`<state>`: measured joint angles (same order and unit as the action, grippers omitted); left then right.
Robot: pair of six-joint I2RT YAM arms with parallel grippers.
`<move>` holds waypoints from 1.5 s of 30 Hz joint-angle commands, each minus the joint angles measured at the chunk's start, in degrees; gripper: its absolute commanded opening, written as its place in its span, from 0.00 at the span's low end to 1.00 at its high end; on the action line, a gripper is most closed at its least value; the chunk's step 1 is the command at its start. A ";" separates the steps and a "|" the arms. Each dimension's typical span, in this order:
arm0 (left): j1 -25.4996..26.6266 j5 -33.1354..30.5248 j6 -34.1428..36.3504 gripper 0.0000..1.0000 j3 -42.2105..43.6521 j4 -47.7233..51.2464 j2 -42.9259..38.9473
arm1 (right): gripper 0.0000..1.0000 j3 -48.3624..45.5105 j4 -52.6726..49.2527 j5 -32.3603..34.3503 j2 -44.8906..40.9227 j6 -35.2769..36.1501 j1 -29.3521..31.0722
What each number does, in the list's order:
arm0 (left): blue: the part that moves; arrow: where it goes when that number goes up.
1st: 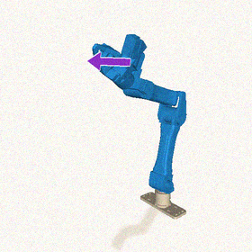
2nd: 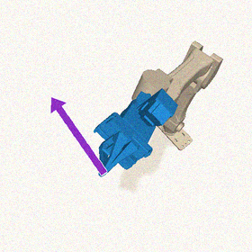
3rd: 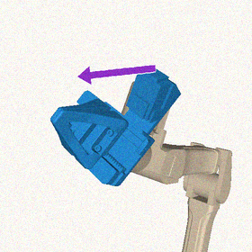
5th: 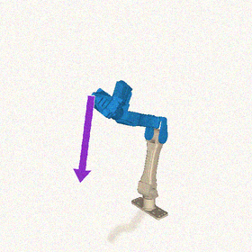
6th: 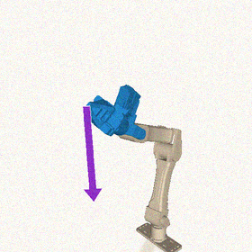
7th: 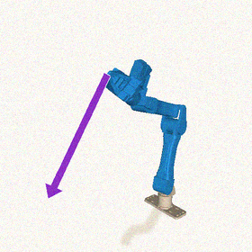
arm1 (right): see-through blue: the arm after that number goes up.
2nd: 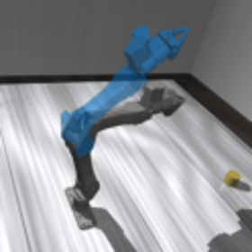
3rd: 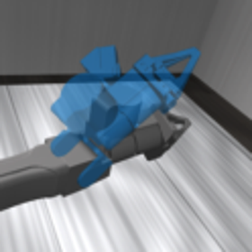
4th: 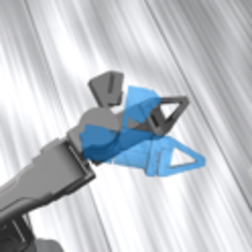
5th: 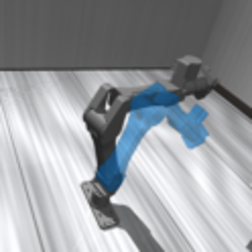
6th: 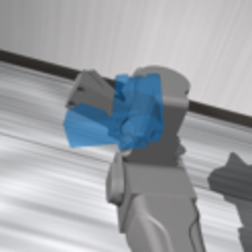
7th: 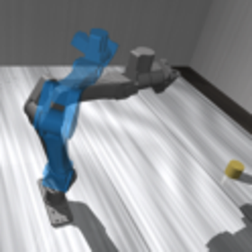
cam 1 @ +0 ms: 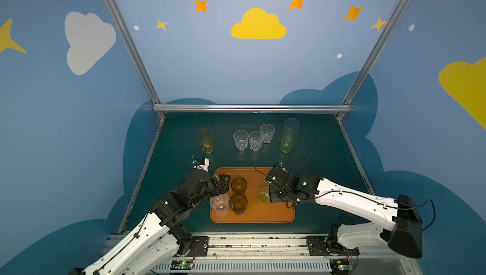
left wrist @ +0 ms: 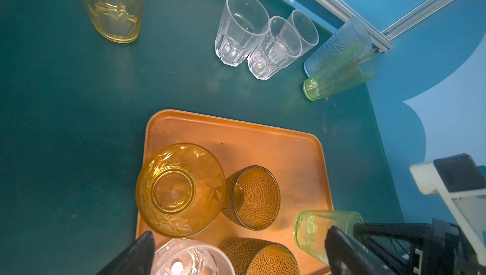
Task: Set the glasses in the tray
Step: 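Lower the green glass onto the tray's near edge and open right gripper, then raise right gripper off the tray while left gripper reaches toward the clear faceted glasses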
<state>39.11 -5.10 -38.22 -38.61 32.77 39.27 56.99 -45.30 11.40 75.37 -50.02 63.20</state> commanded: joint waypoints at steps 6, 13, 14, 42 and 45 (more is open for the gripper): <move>-0.33 -1.22 1.12 1.00 -0.52 -1.97 1.64 | 0.00 0.25 0.85 -1.08 2.81 0.20 2.50; -0.35 -1.01 1.47 1.00 -0.69 -2.28 2.63 | 0.00 1.79 0.07 0.41 7.07 -0.67 5.90; -0.33 -0.96 1.42 1.00 -0.76 -2.28 2.74 | 0.00 2.01 0.19 0.23 7.56 -0.61 6.08; -0.62 -2.51 2.00 1.00 -1.91 -0.26 3.29 | 0.74 2.77 1.19 6.47 1.51 -0.87 2.80; -0.61 -4.12 2.51 1.00 -3.60 1.44 3.88 | 0.80 2.77 2.85 5.76 -0.42 2.05 -0.70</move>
<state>38.68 -6.92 -36.99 -39.75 32.14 42.89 59.57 -43.29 15.79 76.36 -50.39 64.62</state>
